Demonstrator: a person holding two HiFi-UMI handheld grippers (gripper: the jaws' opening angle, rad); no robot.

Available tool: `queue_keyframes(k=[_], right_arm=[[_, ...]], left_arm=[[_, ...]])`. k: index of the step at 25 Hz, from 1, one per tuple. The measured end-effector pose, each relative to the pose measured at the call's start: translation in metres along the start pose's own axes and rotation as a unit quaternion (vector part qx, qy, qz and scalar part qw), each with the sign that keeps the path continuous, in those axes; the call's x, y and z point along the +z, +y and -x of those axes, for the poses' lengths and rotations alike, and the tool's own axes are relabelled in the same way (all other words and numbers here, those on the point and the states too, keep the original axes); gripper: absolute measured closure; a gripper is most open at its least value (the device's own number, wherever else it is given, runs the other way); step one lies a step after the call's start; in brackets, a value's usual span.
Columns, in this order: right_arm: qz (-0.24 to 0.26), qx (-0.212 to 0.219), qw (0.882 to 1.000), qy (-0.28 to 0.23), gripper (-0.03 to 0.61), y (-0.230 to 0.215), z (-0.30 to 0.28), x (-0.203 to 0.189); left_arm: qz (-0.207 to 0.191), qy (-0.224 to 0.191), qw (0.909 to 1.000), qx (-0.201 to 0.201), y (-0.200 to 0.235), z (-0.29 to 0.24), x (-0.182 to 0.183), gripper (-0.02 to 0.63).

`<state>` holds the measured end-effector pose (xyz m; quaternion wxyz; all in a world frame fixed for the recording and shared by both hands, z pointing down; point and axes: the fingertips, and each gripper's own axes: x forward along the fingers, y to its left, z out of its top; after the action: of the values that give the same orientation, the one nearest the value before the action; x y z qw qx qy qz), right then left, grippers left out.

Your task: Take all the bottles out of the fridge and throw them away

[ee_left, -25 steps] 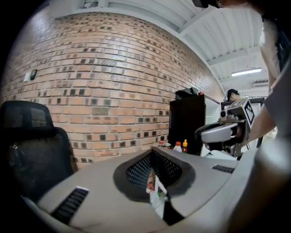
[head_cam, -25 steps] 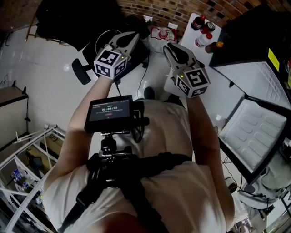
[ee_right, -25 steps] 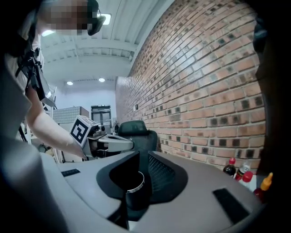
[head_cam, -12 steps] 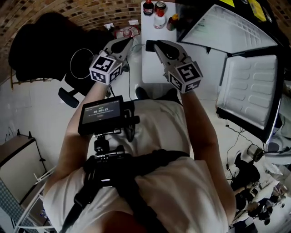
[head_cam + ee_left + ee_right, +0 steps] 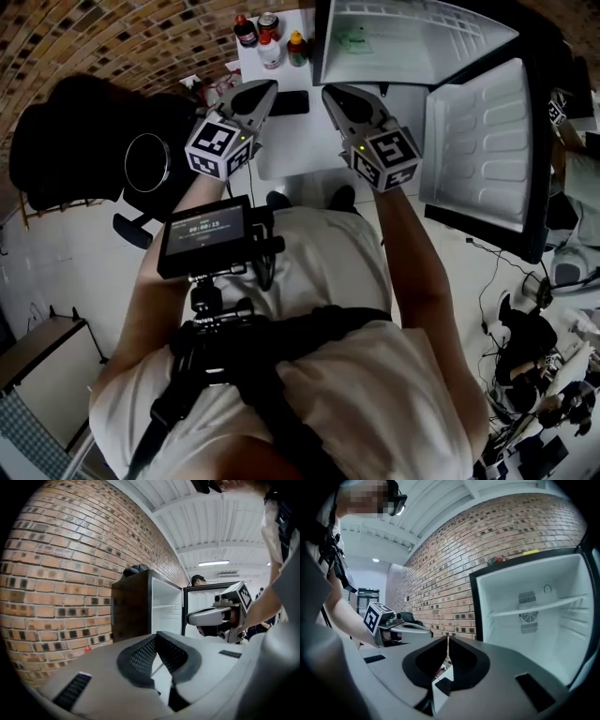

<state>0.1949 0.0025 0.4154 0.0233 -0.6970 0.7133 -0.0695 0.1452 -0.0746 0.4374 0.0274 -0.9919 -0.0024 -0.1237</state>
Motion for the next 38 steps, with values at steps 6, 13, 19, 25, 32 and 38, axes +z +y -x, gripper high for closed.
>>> queue_keyframes(k=[6,13,19,25,32,38], right_arm=[[0.006,-0.015,1.0,-0.003,0.56,-0.005,0.005,0.005],[0.007,-0.027,1.0,-0.001,0.56,-0.01,0.013,0.014],[0.007,-0.035,0.999,0.001,0.56,-0.01,0.017,0.018],[0.003,-0.046,0.999,0.002,0.56,-0.013,0.022,0.024],[0.002,-0.057,0.998,0.0,0.56,-0.015,0.028,0.027],[0.0,-0.07,0.998,-0.003,0.56,-0.019,0.033,0.026]], left_arm=[[-0.007,-0.01,0.9998,-0.015,-0.004,-0.006,0.007,0.611],[-0.009,-0.016,0.9992,-0.035,-0.016,-0.011,0.029,0.611],[-0.016,-0.015,0.9987,-0.047,-0.024,-0.015,0.039,0.611],[-0.016,-0.012,0.9979,-0.062,-0.032,-0.019,0.046,0.611],[-0.01,-0.009,0.9976,-0.068,-0.034,-0.025,0.047,0.611],[-0.011,-0.01,0.9967,-0.08,-0.041,-0.032,0.048,0.611]])
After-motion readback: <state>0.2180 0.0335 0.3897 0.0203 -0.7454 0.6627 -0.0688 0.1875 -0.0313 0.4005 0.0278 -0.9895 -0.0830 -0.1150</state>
